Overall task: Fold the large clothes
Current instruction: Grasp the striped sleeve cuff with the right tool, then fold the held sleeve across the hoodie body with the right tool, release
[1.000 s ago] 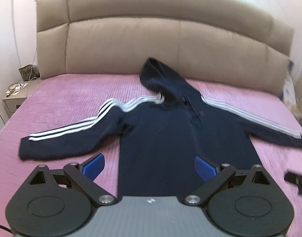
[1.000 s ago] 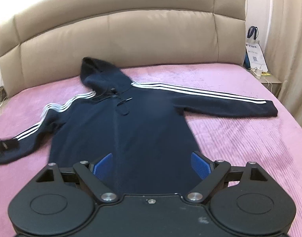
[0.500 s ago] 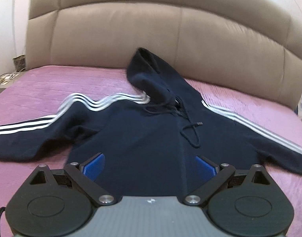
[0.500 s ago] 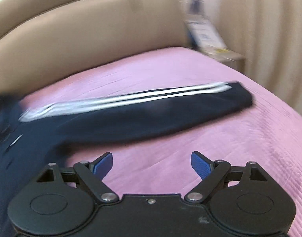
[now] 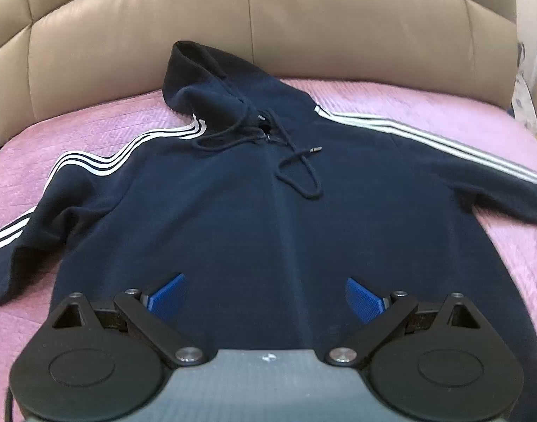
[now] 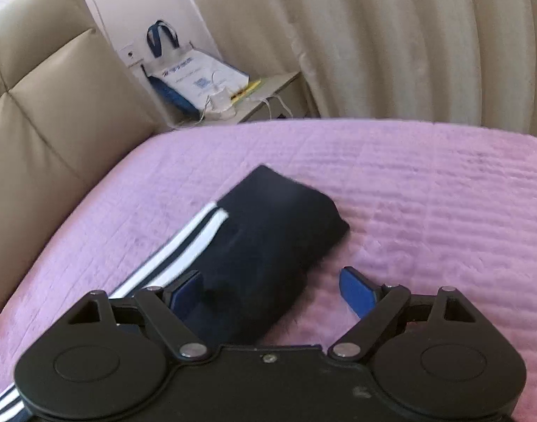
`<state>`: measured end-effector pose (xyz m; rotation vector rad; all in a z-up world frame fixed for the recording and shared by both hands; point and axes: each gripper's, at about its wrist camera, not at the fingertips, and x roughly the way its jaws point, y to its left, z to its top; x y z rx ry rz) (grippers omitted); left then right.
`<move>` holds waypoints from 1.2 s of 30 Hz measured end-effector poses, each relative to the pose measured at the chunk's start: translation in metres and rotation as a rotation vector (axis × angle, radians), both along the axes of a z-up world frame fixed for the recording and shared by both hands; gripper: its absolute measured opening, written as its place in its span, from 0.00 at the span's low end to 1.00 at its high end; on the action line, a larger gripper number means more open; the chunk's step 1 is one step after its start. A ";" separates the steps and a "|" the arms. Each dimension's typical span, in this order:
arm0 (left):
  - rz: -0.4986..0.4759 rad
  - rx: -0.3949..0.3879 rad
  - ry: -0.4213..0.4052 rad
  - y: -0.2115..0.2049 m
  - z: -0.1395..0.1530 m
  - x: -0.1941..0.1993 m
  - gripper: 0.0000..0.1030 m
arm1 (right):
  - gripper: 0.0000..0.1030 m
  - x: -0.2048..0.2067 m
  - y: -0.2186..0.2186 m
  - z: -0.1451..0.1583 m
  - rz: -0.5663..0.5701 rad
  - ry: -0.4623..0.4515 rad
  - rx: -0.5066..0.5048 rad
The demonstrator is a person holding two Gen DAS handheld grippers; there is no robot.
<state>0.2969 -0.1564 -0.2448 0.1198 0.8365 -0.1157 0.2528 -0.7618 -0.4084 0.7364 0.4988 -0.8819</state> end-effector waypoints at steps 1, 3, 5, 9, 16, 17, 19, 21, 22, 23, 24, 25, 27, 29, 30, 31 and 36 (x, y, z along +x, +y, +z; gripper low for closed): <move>-0.004 0.015 0.007 0.001 -0.002 0.000 0.96 | 1.00 0.005 -0.001 -0.002 -0.005 0.009 0.002; -0.005 0.030 0.020 0.004 -0.003 -0.003 0.96 | 0.95 0.017 0.002 -0.002 0.000 0.038 -0.013; 0.001 0.038 0.031 0.009 -0.004 -0.005 0.96 | 0.64 0.028 0.009 -0.003 0.035 0.090 -0.037; 0.016 0.051 0.038 0.020 -0.002 -0.011 0.93 | 0.16 0.032 0.027 0.011 0.065 0.136 -0.068; 0.043 0.037 0.002 0.048 0.018 -0.010 0.90 | 0.16 0.048 0.148 0.090 0.293 0.107 -0.353; 0.050 0.030 -0.006 0.054 0.023 -0.007 0.90 | 0.16 0.050 0.173 0.102 0.337 0.078 -0.380; 0.066 0.003 -0.023 0.065 0.035 -0.001 0.85 | 0.16 0.055 0.232 0.128 0.441 0.018 -0.438; 0.088 -0.023 -0.038 0.078 0.046 0.008 0.84 | 0.16 0.059 0.290 0.150 0.521 -0.044 -0.483; 0.100 -0.033 -0.044 0.083 0.051 0.011 0.84 | 0.16 0.061 0.321 0.160 0.571 -0.084 -0.502; 0.118 -0.047 -0.054 0.089 0.056 0.015 0.84 | 0.16 0.063 0.347 0.167 0.615 -0.119 -0.508; 0.136 -0.061 -0.063 0.097 0.061 0.019 0.84 | 0.16 0.068 0.375 0.174 0.668 -0.152 -0.500; 0.151 -0.070 -0.072 0.103 0.065 0.022 0.84 | 0.16 0.072 0.406 0.180 0.731 -0.194 -0.472; 0.190 -0.085 -0.100 0.118 0.073 0.029 0.85 | 0.16 0.081 0.454 0.183 0.841 -0.250 -0.389; 0.225 -0.096 -0.120 0.130 0.078 0.034 0.85 | 0.16 0.093 0.503 0.177 0.935 -0.279 -0.320; 0.239 -0.102 -0.130 0.136 0.078 0.037 0.86 | 0.21 0.100 0.525 0.169 0.986 -0.283 -0.276; 0.247 -0.105 -0.135 0.141 0.076 0.039 0.87 | 0.23 0.110 0.545 0.158 1.056 -0.272 -0.218; 0.225 -0.155 -0.080 0.168 0.050 0.053 0.86 | 0.62 0.129 0.573 0.099 1.274 -0.087 -0.021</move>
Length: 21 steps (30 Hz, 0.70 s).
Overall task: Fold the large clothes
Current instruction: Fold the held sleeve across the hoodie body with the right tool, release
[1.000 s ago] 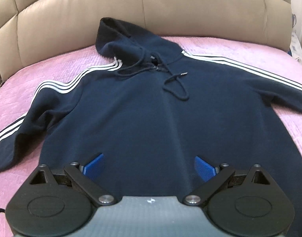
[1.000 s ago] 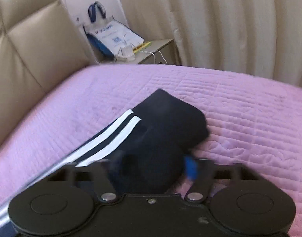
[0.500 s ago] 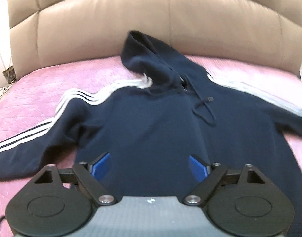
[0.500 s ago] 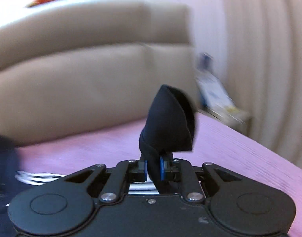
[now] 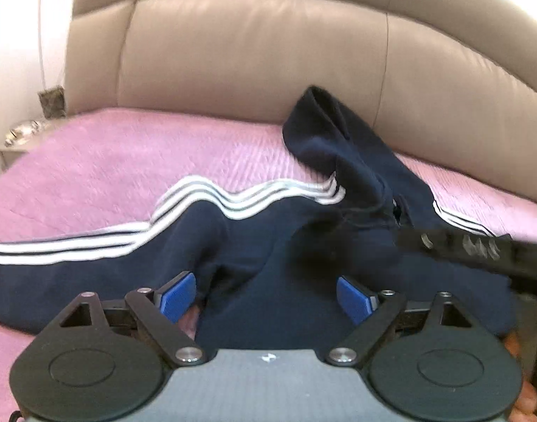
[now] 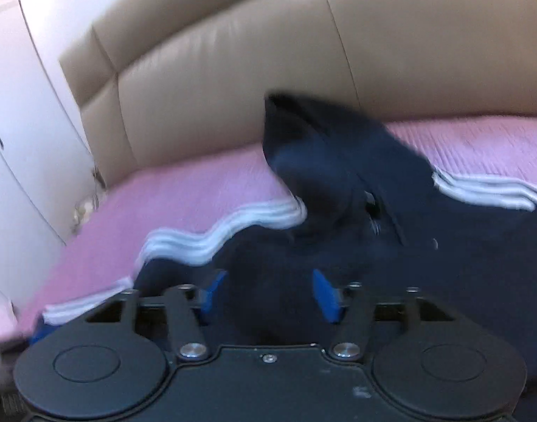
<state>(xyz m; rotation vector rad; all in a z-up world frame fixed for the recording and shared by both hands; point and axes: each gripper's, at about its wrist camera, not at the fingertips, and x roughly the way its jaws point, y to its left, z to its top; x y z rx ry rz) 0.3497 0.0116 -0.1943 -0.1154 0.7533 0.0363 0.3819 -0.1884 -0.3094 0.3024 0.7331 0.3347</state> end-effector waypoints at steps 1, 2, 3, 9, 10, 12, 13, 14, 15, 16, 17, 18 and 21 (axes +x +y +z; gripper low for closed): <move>-0.016 -0.026 0.016 0.005 -0.006 0.004 0.86 | 0.62 -0.007 -0.014 -0.001 -0.024 -0.003 -0.023; -0.030 -0.060 0.027 0.010 -0.011 0.008 0.86 | 0.62 -0.015 -0.028 0.000 -0.062 -0.013 -0.045; -0.042 -0.096 0.039 0.015 -0.015 0.012 0.86 | 0.62 -0.021 -0.044 0.000 -0.111 -0.018 -0.078; -0.051 -0.440 0.100 0.028 -0.047 0.062 0.84 | 0.20 -0.018 -0.110 -0.021 -0.332 0.101 -0.272; -0.048 -0.463 0.120 0.025 -0.054 0.071 0.82 | 0.20 -0.013 -0.119 -0.029 -0.342 0.130 -0.282; -0.039 -0.460 0.172 0.014 -0.070 0.092 0.80 | 0.20 -0.008 -0.124 -0.043 -0.351 0.180 -0.301; -0.048 -0.443 0.188 0.007 -0.077 0.101 0.69 | 0.20 -0.007 -0.124 -0.050 -0.342 0.203 -0.299; -0.051 -0.417 0.199 0.001 -0.082 0.108 0.61 | 0.20 -0.006 -0.119 -0.059 -0.334 0.229 -0.298; -0.058 -0.387 0.219 -0.006 -0.087 0.116 0.43 | 0.20 -0.004 -0.120 -0.062 -0.327 0.251 -0.301; -0.064 -0.349 0.248 -0.013 -0.093 0.124 0.15 | 0.20 -0.006 -0.117 -0.063 -0.323 0.245 -0.316; -0.066 -0.318 0.255 -0.017 -0.094 0.129 0.12 | 0.21 -0.007 -0.114 -0.061 -0.315 0.228 -0.342; -0.076 -0.308 0.240 -0.018 -0.090 0.130 0.11 | 0.22 -0.008 -0.111 -0.060 -0.303 0.222 -0.357; -0.115 -0.341 0.086 -0.011 -0.055 0.121 0.10 | 0.22 -0.011 -0.110 -0.046 -0.284 0.206 -0.305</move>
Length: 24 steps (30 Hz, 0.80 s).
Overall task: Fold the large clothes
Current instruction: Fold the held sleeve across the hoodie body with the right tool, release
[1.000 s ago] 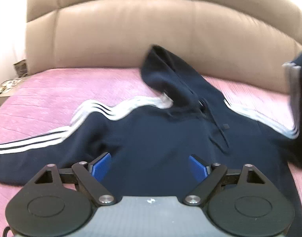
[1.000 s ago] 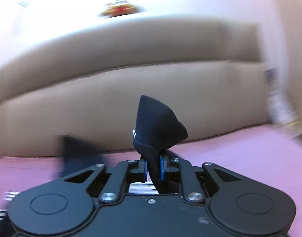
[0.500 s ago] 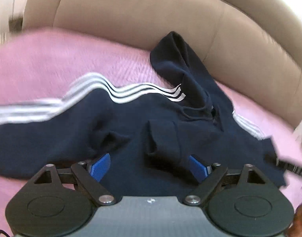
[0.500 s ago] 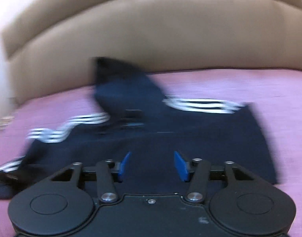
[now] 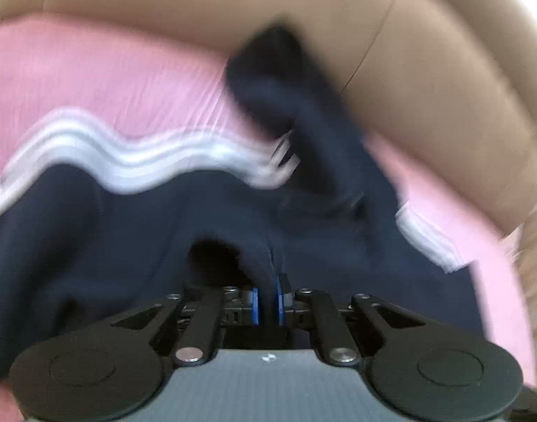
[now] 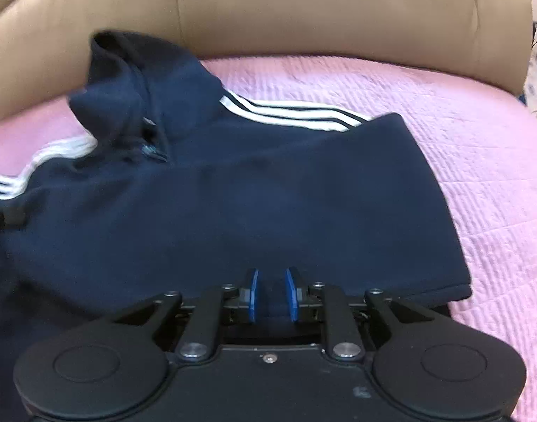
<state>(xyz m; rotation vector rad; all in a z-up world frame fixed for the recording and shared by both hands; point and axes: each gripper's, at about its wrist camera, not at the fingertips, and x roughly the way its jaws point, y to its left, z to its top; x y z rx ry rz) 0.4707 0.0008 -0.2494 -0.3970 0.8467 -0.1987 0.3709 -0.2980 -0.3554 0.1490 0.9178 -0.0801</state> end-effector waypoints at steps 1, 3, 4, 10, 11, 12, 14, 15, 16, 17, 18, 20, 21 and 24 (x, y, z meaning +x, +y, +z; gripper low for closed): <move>0.010 -0.015 -0.041 0.005 0.013 -0.005 0.10 | 0.22 -0.002 0.000 0.007 0.007 -0.017 0.013; 0.043 0.023 -0.102 0.014 0.032 -0.012 0.10 | 0.22 -0.005 0.003 0.021 0.015 -0.055 0.011; 0.059 0.069 -0.104 0.018 0.034 -0.012 0.12 | 0.22 -0.004 0.004 0.025 0.014 -0.067 0.011; 0.004 0.243 0.048 0.017 -0.018 0.000 0.37 | 0.41 0.026 0.018 -0.017 0.017 0.122 -0.041; 0.013 0.232 0.024 0.019 -0.017 -0.007 0.37 | 0.42 0.030 0.024 -0.020 0.041 0.115 -0.084; 0.016 0.207 -0.011 0.020 -0.013 -0.015 0.37 | 0.42 0.033 0.029 -0.016 0.057 0.128 -0.119; -0.003 0.161 -0.086 0.020 -0.001 -0.029 0.38 | 0.41 0.035 0.031 0.000 0.058 0.147 -0.082; -0.028 0.150 -0.102 0.017 0.002 -0.032 0.38 | 0.41 0.029 0.030 0.010 0.071 0.106 -0.027; -0.063 0.149 -0.100 0.012 0.002 -0.035 0.37 | 0.41 0.022 0.034 0.019 0.086 0.059 -0.011; -0.093 0.157 -0.070 0.004 -0.004 -0.030 0.37 | 0.41 0.017 0.041 0.024 0.101 0.034 -0.040; -0.112 0.160 -0.017 -0.003 -0.014 -0.020 0.36 | 0.41 0.014 0.049 0.025 0.116 0.029 -0.077; -0.130 0.163 0.144 -0.011 -0.047 0.000 0.30 | 0.41 0.017 0.061 0.010 0.132 0.101 -0.103; -0.121 0.182 0.135 -0.013 -0.053 0.000 0.28 | 0.41 0.020 0.063 -0.004 0.126 0.165 -0.091; -0.105 0.189 0.087 -0.010 -0.045 -0.006 0.28 | 0.41 0.018 0.064 -0.014 0.100 0.151 -0.096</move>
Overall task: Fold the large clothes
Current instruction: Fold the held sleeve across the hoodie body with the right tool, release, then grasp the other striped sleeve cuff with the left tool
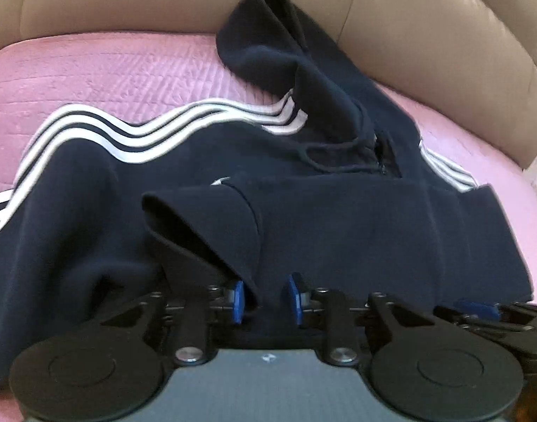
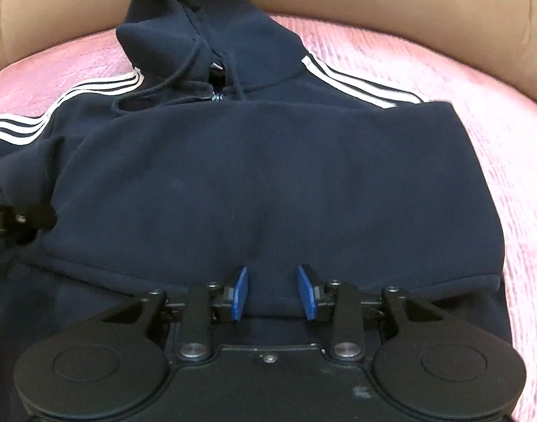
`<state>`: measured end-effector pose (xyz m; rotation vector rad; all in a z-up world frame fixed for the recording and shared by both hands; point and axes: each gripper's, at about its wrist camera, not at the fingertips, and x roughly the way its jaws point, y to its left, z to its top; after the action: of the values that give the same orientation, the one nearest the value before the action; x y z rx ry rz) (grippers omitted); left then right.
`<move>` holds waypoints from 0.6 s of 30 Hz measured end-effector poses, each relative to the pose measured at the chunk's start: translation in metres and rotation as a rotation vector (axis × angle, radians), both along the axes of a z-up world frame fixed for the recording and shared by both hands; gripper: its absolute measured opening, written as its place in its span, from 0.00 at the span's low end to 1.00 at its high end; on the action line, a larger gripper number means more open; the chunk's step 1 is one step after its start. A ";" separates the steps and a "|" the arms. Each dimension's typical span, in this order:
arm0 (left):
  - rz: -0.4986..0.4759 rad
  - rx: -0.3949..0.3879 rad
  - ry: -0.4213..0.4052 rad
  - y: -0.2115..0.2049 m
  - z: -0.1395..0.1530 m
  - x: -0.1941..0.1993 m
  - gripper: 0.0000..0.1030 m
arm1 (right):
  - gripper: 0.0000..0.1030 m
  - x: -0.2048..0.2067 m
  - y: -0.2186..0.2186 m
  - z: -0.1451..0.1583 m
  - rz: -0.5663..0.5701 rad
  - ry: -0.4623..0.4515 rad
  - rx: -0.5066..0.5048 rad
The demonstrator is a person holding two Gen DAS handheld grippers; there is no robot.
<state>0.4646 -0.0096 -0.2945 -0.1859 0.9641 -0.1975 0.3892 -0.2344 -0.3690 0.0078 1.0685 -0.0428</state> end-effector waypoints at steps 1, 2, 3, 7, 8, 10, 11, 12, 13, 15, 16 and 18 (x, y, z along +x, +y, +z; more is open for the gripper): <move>0.017 -0.022 -0.044 0.006 0.010 -0.011 0.30 | 0.41 -0.001 -0.002 0.001 -0.017 0.002 0.008; 0.034 -0.027 -0.075 0.011 0.017 -0.018 0.31 | 0.41 -0.003 -0.004 0.001 -0.029 0.001 0.015; 0.062 -0.022 -0.099 0.018 0.025 -0.027 0.33 | 0.41 -0.004 -0.005 0.001 -0.030 -0.002 0.014; 0.194 -0.046 -0.168 0.065 0.050 -0.072 0.35 | 0.41 -0.010 -0.008 0.011 -0.054 0.014 0.040; 0.237 -0.043 -0.186 0.081 0.058 -0.085 0.37 | 0.43 -0.014 -0.008 0.018 -0.067 0.011 0.078; 0.335 -0.027 -0.216 0.115 0.073 -0.116 0.41 | 0.43 -0.027 -0.007 0.027 -0.058 -0.007 0.158; 0.374 -0.018 -0.224 0.130 0.076 -0.126 0.41 | 0.43 -0.035 -0.004 0.031 -0.047 -0.016 0.172; 0.425 0.001 -0.231 0.147 0.079 -0.136 0.41 | 0.43 -0.045 0.000 0.034 -0.031 -0.025 0.175; 0.476 0.023 -0.237 0.165 0.080 -0.144 0.42 | 0.43 -0.057 0.004 0.036 -0.010 -0.032 0.181; 0.564 0.053 -0.250 0.195 0.084 -0.163 0.49 | 0.43 -0.078 0.011 0.040 0.030 -0.035 0.199; 0.618 0.063 -0.254 0.214 0.085 -0.171 0.62 | 0.43 -0.089 0.014 0.041 0.050 -0.030 0.208; 0.706 0.074 -0.273 0.240 0.085 -0.181 0.75 | 0.46 -0.109 0.020 0.042 0.079 -0.017 0.219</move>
<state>0.2833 0.2306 -0.2098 -0.4074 0.5869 0.4521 0.2800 -0.2141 -0.3271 0.1627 1.0509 0.1457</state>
